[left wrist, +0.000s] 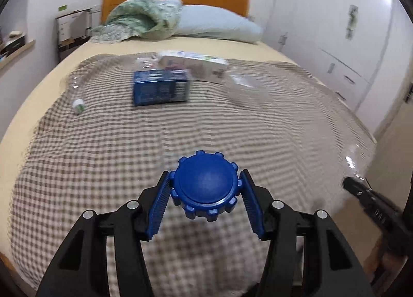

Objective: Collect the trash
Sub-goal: 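Carry the blue cap in the left tool while the right tool carries the clear bag to the wastebasket, then open both tools over the wastebasket to drop cap and bag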

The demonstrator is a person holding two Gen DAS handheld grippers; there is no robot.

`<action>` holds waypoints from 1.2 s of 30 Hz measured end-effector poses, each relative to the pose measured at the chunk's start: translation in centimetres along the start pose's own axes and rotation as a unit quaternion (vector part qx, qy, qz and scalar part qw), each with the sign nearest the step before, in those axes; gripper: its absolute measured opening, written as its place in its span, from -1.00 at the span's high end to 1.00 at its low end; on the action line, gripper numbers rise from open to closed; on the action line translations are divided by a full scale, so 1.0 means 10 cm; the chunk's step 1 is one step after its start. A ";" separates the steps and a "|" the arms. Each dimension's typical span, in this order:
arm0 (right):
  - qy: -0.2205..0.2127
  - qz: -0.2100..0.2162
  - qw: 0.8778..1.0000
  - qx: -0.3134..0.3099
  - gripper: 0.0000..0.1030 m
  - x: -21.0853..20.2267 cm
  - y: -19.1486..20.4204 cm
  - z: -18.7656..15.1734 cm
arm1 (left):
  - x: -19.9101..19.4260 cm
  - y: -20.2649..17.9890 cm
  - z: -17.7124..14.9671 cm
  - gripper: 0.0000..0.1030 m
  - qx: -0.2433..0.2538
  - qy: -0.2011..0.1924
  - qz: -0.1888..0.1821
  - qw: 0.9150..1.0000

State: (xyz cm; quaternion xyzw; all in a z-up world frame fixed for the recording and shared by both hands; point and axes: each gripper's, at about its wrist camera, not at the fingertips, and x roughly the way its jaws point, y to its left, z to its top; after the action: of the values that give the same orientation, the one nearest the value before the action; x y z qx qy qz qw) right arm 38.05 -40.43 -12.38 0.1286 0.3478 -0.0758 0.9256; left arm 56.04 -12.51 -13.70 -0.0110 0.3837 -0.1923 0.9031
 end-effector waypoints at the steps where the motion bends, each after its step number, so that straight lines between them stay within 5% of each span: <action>1: 0.010 -0.023 1.000 -0.007 0.86 -0.08 -0.20 -0.05 | -0.03 -0.13 -0.07 -0.01 0.010 0.004 -0.010 1.000; 4: 0.061 -0.111 0.992 -0.027 0.86 -0.28 -0.96 -0.36 | -0.05 -0.47 -0.25 -0.01 0.031 0.023 -0.045 0.998; 7: 0.146 -0.154 0.977 -0.002 0.86 -0.27 -1.72 -0.93 | -0.05 -0.93 -0.42 -0.01 0.056 0.057 -0.098 0.992; 11: 0.266 -0.126 0.951 0.093 0.86 0.14 -2.48 -1.83 | -0.04 -1.55 -0.62 -0.01 0.086 0.093 -0.148 0.981; 16: 0.345 -0.126 0.917 0.155 0.84 0.93 -2.94 -2.54 | 0.20 -2.33 -0.91 -0.01 0.128 0.138 -0.164 0.968; 17: 0.357 -0.124 0.911 0.163 0.62 1.00 -3.03 -2.68 | 0.27 -2.49 -0.98 -0.01 0.136 0.150 -0.167 0.965; 18: 0.380 -0.115 0.902 0.168 0.06 1.14 -3.12 -2.81 | 0.34 -2.61 -1.03 -0.01 0.141 0.159 -0.167 0.963; 20: 0.405 -0.131 0.890 0.161 -0.27 1.27 -3.21 -2.93 | 0.53 -2.86 -1.15 -0.01 0.149 0.188 -0.169 0.956; 25: 0.343 -0.136 0.908 0.199 -0.36 0.77 -3.45 -2.91 | 1.19 -3.41 -1.52 -0.01 0.146 0.289 -0.168 0.931; 31: 0.242 -0.176 0.911 0.285 -0.42 -0.09 -3.83 -2.82 | 2.19 -4.13 -2.49 -0.01 0.151 0.456 -0.140 0.866; 34: 0.224 -0.188 0.910 0.292 -0.41 -0.28 -3.89 -2.84 | 2.46 -4.41 -2.85 -0.05 0.177 0.454 -0.146 0.861; 36: 0.217 -0.196 0.912 0.289 -0.42 -0.36 -3.88 -2.84 | 2.65 -4.52 -2.93 -0.84 0.204 0.434 -0.150 0.865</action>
State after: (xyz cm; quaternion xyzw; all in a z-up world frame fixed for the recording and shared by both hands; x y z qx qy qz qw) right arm 8.75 -69.04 -37.76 0.3328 0.5209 -0.3237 0.7163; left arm 36.99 -59.99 -45.07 0.2004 0.6827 -0.3845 0.5882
